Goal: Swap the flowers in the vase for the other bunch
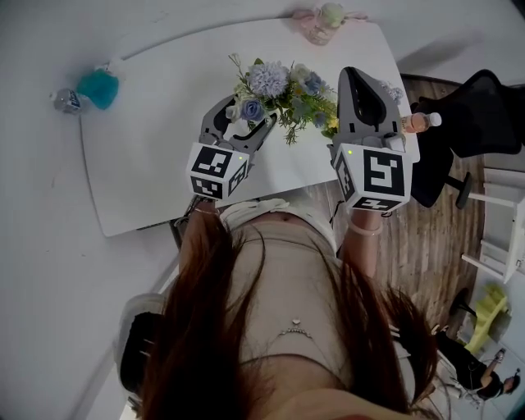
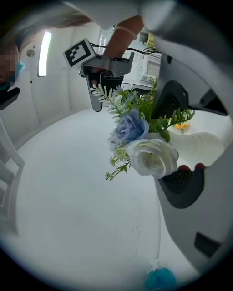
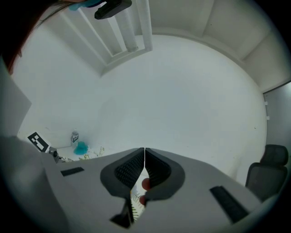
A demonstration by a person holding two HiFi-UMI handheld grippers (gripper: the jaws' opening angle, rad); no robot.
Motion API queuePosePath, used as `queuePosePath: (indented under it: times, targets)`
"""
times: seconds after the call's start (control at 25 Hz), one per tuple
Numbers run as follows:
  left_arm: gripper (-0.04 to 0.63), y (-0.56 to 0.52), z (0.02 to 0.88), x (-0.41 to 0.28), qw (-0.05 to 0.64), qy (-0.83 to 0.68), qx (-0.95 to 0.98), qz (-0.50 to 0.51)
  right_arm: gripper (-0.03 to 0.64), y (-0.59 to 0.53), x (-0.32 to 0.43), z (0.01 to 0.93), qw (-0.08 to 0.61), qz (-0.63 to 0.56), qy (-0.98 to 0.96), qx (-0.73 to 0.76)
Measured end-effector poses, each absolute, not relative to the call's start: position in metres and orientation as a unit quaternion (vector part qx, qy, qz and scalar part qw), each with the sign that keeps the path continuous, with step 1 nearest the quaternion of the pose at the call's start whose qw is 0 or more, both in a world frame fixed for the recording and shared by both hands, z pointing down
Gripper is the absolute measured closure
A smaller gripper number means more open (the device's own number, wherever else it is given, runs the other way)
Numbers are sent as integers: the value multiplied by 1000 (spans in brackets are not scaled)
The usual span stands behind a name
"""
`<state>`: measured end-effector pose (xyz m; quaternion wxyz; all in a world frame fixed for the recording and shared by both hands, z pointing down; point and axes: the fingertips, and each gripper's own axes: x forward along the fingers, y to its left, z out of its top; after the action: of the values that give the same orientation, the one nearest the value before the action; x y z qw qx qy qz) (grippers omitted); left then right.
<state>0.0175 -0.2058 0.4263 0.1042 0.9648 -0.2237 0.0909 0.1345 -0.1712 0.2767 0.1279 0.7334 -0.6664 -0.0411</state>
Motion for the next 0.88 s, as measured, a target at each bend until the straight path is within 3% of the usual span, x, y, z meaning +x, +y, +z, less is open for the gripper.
queuePosePath:
  times: [0.32,0.6,0.88]
  targets:
    - [372,-217,421,18,97,-252,960,76,589,-169,143,282,136,-36,-662,737]
    - [526,-219,421,15,81,-274,956,71,589,-164,148,284,142,-36,-655,742]
    - [548,-219,415,12,76,-279,956,56,589,-164,149,284,139,-38,-655,741]
